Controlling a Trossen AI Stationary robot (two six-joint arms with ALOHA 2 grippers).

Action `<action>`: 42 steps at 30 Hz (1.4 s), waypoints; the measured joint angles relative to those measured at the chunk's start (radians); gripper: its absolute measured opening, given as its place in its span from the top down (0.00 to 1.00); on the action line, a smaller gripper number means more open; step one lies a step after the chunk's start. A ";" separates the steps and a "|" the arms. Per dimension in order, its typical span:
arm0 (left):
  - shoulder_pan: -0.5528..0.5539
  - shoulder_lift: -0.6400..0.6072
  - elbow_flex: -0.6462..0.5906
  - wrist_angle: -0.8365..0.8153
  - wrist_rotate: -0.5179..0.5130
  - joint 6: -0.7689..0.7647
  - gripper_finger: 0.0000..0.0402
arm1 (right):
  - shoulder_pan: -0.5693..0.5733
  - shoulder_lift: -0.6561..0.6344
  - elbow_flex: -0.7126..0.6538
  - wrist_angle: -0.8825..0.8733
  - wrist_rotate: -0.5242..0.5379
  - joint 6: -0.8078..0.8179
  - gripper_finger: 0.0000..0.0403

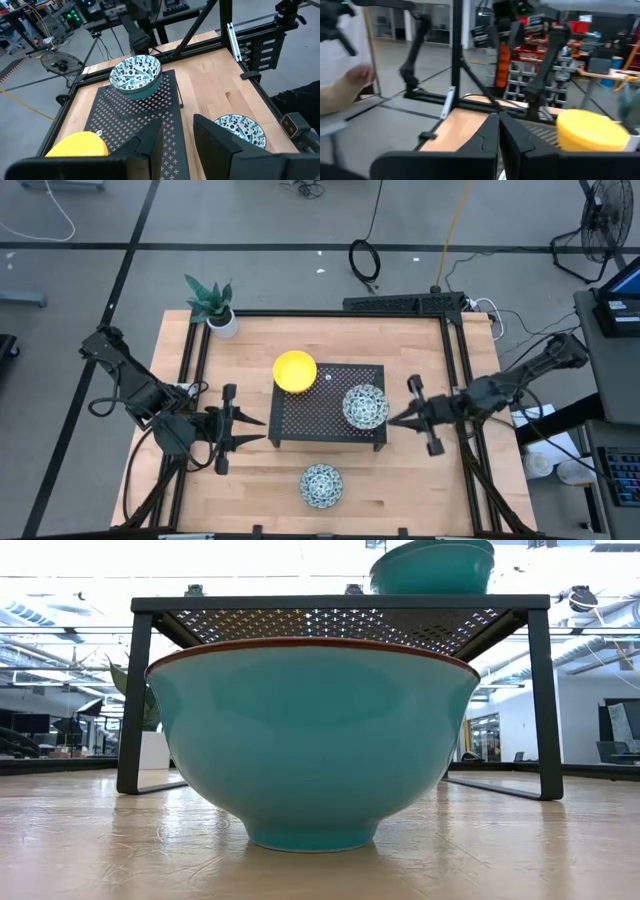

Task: Pick & Place Mini bowls
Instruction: Stack the white patterned bowl on top of the white patterned bowl on the shelf

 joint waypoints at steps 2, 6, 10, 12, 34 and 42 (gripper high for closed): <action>0.000 0.000 0.000 0.000 0.000 0.000 0.72 | 0.028 -0.041 -0.059 0.024 0.002 -0.002 1.00; 0.000 0.000 0.000 0.000 0.000 0.000 0.72 | 0.047 -0.091 -0.182 0.140 0.000 -0.055 1.00; 0.000 0.000 0.000 0.000 0.000 0.000 0.72 | 0.048 -0.140 -0.278 0.250 -0.002 -0.075 1.00; 0.000 0.000 0.000 0.001 0.000 0.000 0.72 | 0.048 -0.166 -0.318 0.266 -0.002 -0.083 1.00; 0.030 0.100 0.005 0.594 0.291 0.027 0.72 | 0.047 -0.307 -0.424 0.314 0.002 -0.102 1.00; 0.002 0.493 0.252 0.305 0.186 -0.022 0.72 | 0.047 -0.306 -0.424 0.311 0.002 -0.091 1.00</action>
